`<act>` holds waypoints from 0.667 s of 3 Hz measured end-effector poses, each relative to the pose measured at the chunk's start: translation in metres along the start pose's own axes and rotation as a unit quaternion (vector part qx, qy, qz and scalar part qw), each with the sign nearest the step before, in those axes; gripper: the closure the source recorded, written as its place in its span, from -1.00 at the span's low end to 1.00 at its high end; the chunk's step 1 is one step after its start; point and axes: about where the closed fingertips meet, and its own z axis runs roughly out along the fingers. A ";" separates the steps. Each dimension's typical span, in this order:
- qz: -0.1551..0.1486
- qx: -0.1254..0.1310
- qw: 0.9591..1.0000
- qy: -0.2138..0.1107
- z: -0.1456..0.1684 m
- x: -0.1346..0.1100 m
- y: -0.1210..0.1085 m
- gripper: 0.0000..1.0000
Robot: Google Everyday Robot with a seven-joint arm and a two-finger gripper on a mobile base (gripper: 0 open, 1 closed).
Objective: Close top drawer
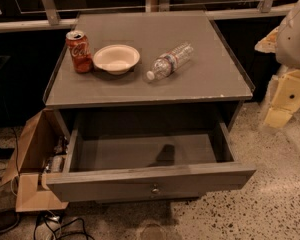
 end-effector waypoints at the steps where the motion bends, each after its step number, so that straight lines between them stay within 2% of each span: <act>1: 0.000 0.000 1.000 0.000 0.000 0.000 0.000 -1.00; 2: 0.000 0.000 1.000 0.000 0.000 0.000 0.000 -0.70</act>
Offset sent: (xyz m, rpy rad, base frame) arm 0.0000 0.0000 0.0000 0.0000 0.0000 0.0000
